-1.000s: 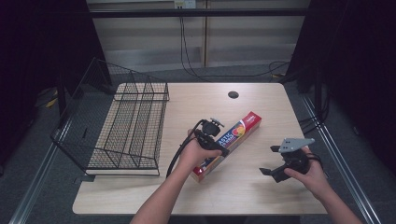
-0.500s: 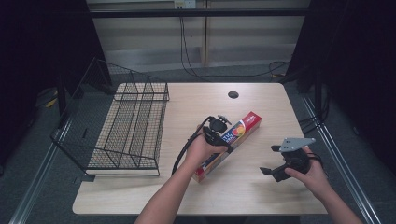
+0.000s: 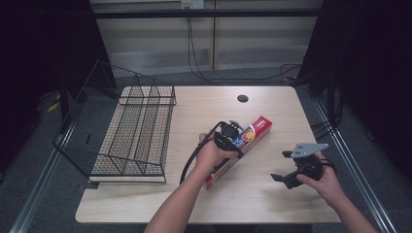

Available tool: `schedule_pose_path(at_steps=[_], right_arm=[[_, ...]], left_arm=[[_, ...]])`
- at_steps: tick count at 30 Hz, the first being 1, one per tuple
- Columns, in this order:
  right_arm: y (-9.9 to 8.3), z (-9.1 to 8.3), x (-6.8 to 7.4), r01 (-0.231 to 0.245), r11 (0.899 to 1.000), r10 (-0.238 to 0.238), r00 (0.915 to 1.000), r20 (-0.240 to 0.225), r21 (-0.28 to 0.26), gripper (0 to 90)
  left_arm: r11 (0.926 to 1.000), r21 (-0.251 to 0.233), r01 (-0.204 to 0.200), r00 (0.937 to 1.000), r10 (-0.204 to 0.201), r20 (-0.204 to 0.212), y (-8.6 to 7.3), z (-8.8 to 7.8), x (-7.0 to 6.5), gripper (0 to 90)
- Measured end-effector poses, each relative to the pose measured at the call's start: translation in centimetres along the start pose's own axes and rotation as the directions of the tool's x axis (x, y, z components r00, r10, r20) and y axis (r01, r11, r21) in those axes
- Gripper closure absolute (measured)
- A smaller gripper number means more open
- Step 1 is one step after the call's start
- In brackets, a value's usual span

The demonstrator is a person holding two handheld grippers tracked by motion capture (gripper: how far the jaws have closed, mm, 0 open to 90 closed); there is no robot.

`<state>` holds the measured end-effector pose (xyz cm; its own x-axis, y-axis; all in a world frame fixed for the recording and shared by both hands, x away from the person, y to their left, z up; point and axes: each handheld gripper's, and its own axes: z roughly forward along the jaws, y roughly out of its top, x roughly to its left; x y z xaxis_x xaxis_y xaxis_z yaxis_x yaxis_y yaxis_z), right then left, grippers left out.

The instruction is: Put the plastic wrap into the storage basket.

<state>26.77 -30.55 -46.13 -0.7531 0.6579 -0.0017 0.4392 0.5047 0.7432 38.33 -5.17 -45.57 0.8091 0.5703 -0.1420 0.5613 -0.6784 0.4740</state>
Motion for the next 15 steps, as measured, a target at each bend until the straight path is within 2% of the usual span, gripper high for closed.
schedule_pose_path(at_steps=[1, 3, 4, 5, 8, 12, 15], right_arm=[[0.0, 0.0, 0.0, 0.001, 1.000, -0.001, 1.0000, 0.001, -0.002, 3.5], [0.0, 0.0, 0.0, 0.008, 1.000, -0.008, 1.0000, -0.003, 0.000, 3.5], [0.0, 0.0, 0.0, 0.007, 1.000, -0.007, 1.0000, -0.002, -0.002, 3.5], [0.0, 0.0, 0.0, 0.007, 1.000, -0.007, 1.0000, -0.001, -0.002, 3.5], [0.0, 0.0, 0.0, 0.001, 1.000, -0.001, 1.0000, 0.000, -0.002, 3.5], [0.0, 0.0, -0.1, 0.004, 1.000, -0.004, 1.0000, 0.000, -0.006, 3.5], [0.0, 0.0, -0.1, 0.005, 1.000, -0.005, 1.0000, 0.000, -0.007, 3.5]], left_arm=[[0.9998, 0.017, 0.008, 0.9998, -0.008, -0.016, 0.0, 0.0, 0.0, 35.9], [0.9992, 0.025, 0.029, 0.9995, -0.029, -0.009, 0.2, -0.1, 0.2, 40.6], [0.9988, 0.037, 0.033, 0.9994, -0.032, -0.008, 0.3, -0.3, 0.4, 41.4], [0.9985, 0.027, 0.047, 0.9988, -0.047, -0.013, 0.3, -0.2, 0.3, 42.1], [0.9933, 0.097, 0.063, 0.9979, -0.061, -0.021, 0.6, -0.5, 0.1, 43.7], [0.9915, 0.100, 0.083, 0.9965, -0.082, -0.017, 0.8, -1.0, 0.1, 45.0], [0.9880, 0.127, 0.088, 0.9961, -0.087, -0.016, 1.1, -2.1, 0.1, 45.7]])
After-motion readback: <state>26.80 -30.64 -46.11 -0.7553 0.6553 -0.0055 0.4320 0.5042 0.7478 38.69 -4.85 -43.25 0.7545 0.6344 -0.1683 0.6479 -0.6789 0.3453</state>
